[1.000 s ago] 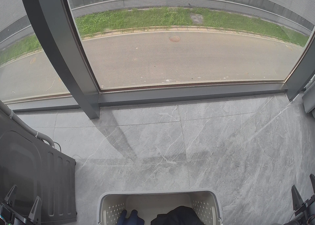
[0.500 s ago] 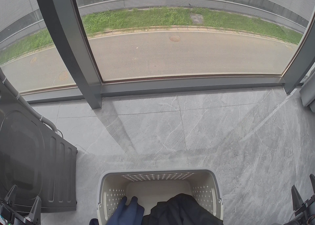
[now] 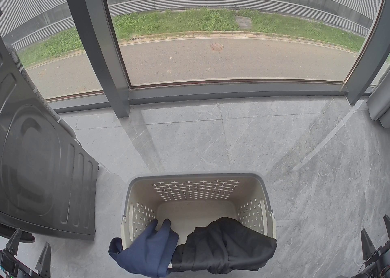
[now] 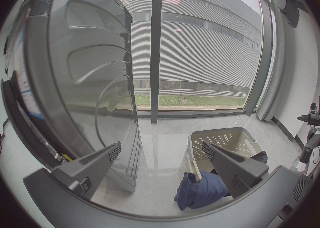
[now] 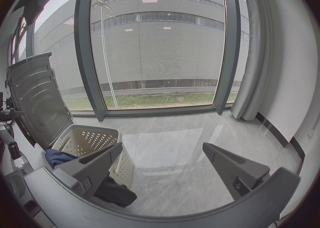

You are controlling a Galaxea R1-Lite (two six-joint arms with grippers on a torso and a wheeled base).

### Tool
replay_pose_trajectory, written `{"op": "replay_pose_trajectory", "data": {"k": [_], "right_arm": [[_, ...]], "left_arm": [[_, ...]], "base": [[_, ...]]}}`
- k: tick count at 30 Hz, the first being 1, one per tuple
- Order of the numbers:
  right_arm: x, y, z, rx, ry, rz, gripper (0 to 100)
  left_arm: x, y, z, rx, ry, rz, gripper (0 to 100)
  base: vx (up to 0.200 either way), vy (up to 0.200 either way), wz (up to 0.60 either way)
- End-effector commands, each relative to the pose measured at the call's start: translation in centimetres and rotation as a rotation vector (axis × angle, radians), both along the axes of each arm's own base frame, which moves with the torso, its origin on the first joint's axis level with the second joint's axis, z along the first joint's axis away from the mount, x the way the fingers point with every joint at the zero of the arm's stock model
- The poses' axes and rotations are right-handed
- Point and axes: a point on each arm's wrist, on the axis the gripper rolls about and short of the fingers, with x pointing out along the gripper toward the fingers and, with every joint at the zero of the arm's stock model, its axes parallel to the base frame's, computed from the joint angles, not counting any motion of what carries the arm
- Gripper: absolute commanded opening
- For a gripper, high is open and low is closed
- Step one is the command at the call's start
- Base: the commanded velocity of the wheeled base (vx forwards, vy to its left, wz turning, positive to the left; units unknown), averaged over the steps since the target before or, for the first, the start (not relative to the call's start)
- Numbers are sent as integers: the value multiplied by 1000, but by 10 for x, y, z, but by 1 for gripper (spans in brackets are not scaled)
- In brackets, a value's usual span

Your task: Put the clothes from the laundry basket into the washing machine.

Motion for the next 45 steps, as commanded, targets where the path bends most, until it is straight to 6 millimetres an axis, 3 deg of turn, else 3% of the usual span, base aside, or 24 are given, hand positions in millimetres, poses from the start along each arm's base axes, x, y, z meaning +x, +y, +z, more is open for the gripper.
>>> {"op": "replay_pose_trajectory", "data": {"k": [1, 22, 28, 45], "right_arm": [[1, 0, -5, 0, 10, 0, 100], [1, 0, -5, 0, 10, 0, 100], [1, 0, -5, 0, 10, 0, 100], [1, 0, -5, 0, 10, 0, 100]], "left_arm": [[0, 0, -5, 0, -2, 0, 100], [0, 0, -5, 0, -2, 0, 100], [0, 0, -5, 0, -2, 0, 100], [0, 0, -5, 0, -2, 0, 100]], "base": [[-200, 0, 0], [-200, 0, 0], [0, 0, 0], [0, 200, 0]]}}
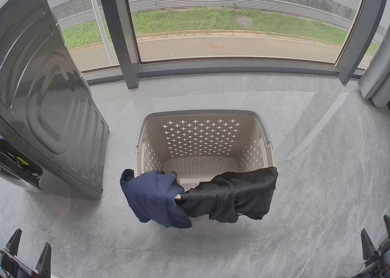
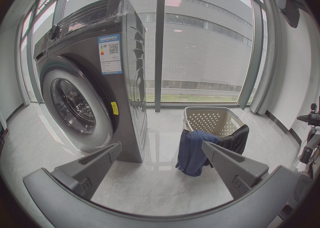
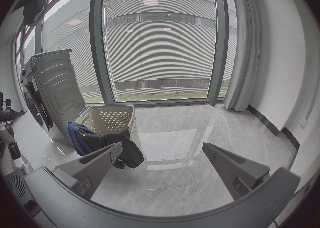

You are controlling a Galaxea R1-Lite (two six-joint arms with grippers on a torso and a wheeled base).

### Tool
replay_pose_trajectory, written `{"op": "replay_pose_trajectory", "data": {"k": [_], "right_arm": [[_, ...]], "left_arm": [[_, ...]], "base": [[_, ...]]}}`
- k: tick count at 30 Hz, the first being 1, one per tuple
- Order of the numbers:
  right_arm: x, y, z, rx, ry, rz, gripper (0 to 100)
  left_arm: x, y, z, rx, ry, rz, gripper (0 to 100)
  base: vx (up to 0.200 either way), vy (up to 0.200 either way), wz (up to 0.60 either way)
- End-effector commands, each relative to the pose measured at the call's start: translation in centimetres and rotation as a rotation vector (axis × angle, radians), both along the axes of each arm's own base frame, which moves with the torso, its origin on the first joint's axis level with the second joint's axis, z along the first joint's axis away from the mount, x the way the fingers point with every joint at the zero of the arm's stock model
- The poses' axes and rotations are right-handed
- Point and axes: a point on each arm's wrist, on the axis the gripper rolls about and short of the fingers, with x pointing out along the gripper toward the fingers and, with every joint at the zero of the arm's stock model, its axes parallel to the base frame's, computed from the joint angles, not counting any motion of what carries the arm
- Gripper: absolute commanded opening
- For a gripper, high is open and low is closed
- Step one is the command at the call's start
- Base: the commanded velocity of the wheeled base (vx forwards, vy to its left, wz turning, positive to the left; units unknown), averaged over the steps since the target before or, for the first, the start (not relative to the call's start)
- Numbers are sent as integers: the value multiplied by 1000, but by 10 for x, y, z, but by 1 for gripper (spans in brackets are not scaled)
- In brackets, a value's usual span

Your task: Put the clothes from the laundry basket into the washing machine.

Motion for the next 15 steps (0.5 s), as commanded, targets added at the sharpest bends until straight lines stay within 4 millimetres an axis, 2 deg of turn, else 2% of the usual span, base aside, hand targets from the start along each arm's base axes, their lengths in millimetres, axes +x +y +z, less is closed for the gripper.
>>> {"op": "replay_pose_trajectory", "data": {"k": [1, 15], "right_arm": [[1, 0, -5, 0, 10, 0, 100], [1, 0, -5, 0, 10, 1, 100]], "left_arm": [[0, 0, -5, 0, -2, 1, 100], [0, 0, -5, 0, -2, 1, 100]], "base": [[0, 200, 0], [0, 200, 0]]}}
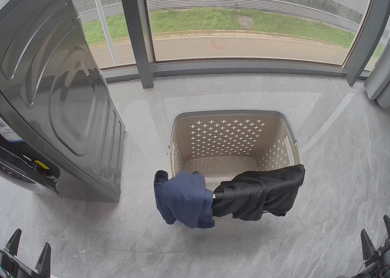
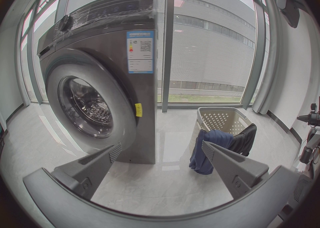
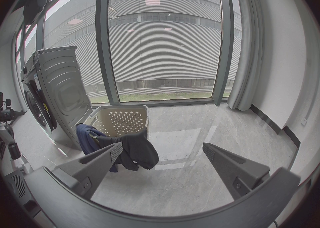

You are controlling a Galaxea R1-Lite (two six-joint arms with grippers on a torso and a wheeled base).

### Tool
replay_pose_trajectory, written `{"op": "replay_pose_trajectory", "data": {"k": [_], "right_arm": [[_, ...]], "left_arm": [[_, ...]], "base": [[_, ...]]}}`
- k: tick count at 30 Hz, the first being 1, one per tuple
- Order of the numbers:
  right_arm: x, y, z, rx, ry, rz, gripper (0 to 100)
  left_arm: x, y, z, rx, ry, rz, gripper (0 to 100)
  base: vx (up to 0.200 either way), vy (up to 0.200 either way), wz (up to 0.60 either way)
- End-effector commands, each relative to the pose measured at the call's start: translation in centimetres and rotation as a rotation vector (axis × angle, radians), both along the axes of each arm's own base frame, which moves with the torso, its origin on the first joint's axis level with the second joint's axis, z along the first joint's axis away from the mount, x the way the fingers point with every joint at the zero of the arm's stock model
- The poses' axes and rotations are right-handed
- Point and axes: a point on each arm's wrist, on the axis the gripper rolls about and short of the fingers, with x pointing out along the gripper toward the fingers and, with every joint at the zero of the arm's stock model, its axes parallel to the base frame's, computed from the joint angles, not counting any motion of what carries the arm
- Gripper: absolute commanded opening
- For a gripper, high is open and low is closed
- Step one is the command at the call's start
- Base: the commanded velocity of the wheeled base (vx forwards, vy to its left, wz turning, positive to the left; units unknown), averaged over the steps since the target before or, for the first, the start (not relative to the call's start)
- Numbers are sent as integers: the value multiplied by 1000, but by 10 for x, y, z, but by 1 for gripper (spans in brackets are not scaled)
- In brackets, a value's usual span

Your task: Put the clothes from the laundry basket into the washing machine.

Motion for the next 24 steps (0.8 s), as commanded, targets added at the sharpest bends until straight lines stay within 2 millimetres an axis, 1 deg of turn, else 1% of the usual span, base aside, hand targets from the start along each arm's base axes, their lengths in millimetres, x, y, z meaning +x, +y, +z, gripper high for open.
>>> {"op": "replay_pose_trajectory", "data": {"k": [1, 10, 24], "right_arm": [[1, 0, -5, 0, 10, -1, 100], [1, 0, -5, 0, 10, -1, 100], [1, 0, -5, 0, 10, -1, 100]], "left_arm": [[0, 0, -5, 0, -2, 0, 100], [0, 0, -5, 0, -2, 0, 100], [0, 0, -5, 0, -2, 1, 100]], "base": [[0, 200, 0], [0, 0, 0], [-200, 0, 0]]}}
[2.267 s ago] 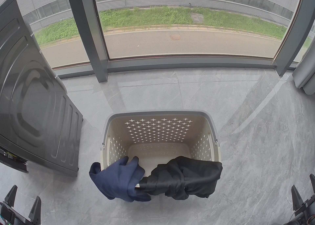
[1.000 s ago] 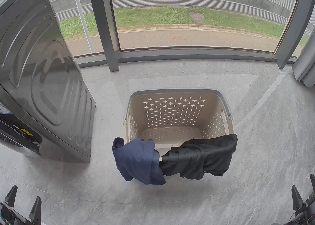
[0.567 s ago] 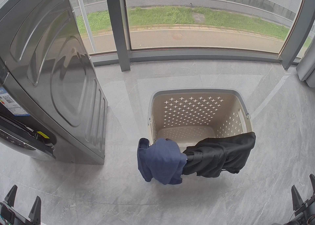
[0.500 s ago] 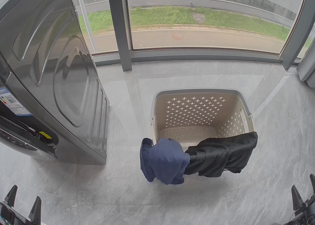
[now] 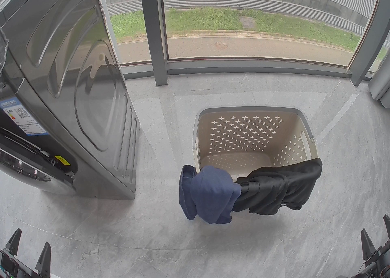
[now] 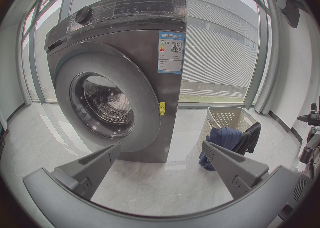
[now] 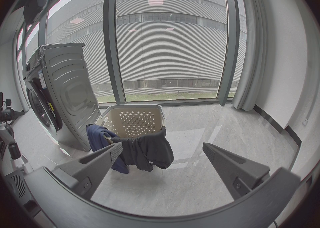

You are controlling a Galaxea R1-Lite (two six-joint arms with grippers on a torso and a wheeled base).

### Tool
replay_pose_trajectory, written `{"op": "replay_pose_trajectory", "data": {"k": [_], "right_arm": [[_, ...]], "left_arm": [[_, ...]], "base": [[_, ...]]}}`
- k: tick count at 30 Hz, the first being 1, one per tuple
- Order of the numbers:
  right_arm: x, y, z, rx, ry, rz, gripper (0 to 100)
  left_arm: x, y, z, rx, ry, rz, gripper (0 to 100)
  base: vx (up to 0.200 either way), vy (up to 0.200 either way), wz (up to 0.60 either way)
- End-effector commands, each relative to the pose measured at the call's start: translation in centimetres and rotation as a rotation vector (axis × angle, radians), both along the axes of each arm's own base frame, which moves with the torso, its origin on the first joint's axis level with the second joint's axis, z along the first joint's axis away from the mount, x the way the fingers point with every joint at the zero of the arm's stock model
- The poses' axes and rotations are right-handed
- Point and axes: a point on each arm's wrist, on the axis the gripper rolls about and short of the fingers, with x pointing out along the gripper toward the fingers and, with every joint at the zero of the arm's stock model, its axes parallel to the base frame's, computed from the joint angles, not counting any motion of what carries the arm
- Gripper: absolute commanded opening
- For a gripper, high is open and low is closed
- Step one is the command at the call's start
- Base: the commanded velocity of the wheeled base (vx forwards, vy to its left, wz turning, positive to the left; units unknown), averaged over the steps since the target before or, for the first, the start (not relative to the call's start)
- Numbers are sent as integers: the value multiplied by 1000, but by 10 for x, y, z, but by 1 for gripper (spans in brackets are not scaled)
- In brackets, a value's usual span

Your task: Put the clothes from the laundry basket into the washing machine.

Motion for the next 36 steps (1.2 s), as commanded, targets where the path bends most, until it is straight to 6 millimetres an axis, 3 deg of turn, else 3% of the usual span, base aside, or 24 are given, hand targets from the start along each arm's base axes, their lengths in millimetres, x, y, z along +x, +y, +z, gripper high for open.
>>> {"op": "replay_pose_trajectory", "data": {"k": [1, 7, 36], "right_arm": [[1, 0, -5, 0, 10, 0, 100], [1, 0, -5, 0, 10, 0, 100], [1, 0, -5, -4, 9, 1, 100]], "left_arm": [[0, 0, -5, 0, -2, 0, 100], [0, 0, -5, 0, -2, 0, 100], [0, 0, -5, 0, -2, 0, 100]], "base": [[-200, 0, 0], [0, 0, 0], [0, 200, 0]]}}
